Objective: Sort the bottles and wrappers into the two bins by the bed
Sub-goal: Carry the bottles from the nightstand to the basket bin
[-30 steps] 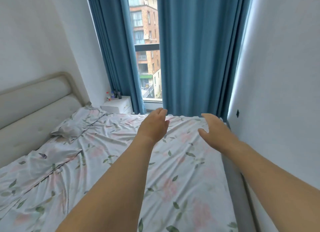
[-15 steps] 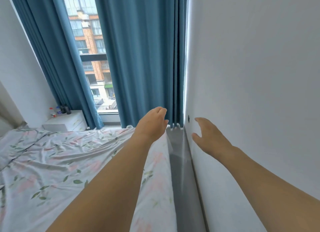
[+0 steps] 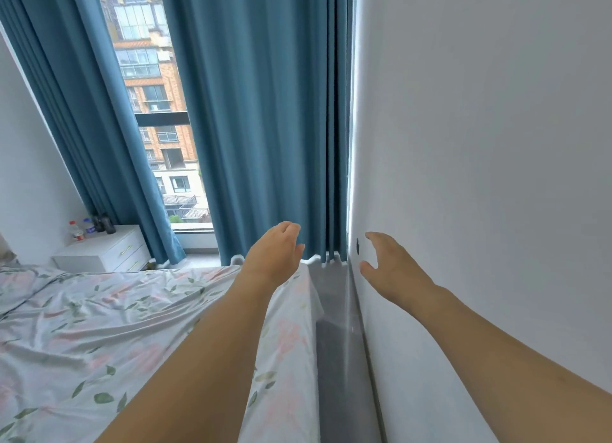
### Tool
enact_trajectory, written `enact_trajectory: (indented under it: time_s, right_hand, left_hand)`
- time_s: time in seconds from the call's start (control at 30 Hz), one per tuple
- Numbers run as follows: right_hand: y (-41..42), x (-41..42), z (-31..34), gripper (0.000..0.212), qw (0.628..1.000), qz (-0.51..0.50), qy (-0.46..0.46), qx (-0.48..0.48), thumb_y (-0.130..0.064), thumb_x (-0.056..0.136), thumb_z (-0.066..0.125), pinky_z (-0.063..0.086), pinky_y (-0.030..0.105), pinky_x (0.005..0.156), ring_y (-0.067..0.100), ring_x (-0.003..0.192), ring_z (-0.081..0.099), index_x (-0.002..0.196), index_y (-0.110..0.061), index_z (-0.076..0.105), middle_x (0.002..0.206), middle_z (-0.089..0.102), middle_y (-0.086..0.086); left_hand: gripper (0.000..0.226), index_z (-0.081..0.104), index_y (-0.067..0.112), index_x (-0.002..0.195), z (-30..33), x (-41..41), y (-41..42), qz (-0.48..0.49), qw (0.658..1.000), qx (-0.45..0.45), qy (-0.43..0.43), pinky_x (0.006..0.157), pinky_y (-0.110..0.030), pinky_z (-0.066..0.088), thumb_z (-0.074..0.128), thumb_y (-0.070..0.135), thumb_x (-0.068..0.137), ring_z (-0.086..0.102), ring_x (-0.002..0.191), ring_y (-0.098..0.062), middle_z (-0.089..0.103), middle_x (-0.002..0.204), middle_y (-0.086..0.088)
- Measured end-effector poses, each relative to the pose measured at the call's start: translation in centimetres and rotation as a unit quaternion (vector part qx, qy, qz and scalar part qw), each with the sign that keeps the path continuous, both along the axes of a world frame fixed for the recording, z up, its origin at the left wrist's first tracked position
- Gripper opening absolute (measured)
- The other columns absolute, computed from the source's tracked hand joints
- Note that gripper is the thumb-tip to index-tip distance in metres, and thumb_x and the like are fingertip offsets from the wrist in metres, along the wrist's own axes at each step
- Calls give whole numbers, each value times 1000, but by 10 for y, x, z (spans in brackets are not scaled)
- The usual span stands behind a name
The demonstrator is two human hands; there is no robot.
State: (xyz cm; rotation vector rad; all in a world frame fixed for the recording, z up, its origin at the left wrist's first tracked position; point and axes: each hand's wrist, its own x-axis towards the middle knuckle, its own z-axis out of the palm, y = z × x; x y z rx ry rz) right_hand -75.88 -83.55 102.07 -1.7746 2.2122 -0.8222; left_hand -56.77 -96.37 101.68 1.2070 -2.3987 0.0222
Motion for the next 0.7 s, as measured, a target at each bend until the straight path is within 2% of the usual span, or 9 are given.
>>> enact_trajectory:
  time_s: [0.2, 0.4, 0.53, 0.7]
  right_hand:
    - [-126, -54, -18, 60, 1000, 10, 8, 20, -27, 98, 45, 20, 28, 115, 14, 145, 21, 152, -15, 21, 158, 21, -2]
    - [-233, -104, 4, 60, 999, 16, 5, 34, -26, 98, 46, 23, 28, 113, 15, 142, 27, 152, -15, 22, 158, 21, -1]
    - [-274, -129, 21, 60, 1000, 18, 16, 15, -27, 98, 45, 23, 31, 115, 15, 145, 22, 152, -14, 21, 158, 20, -1]
    - [-304, -150, 38, 59, 999, 30, 33, -4, -25, 99, 43, 21, 29, 114, 15, 145, 20, 152, -13, 21, 158, 19, -1]
  left_hand:
    - [34, 49, 12, 129, -19, -73, -122, -4, 1000, 16, -9, 85, -38, 50, 45, 29, 100, 53, 113, -21, 52, 132, 2]
    - [33, 49, 10, 129, 15, -113, -224, 16, 1000, 18, -1, 87, -40, 49, 44, 27, 101, 54, 111, -24, 53, 130, 0]
    - [35, 48, 10, 131, 39, -132, -267, 25, 1000, 4, -6, 88, -40, 49, 43, 27, 101, 54, 113, -24, 52, 133, -1]
    - [38, 46, 11, 135, 48, -163, -301, 20, 1000, -7, 9, 89, -39, 48, 43, 28, 101, 52, 117, -23, 49, 139, 1]
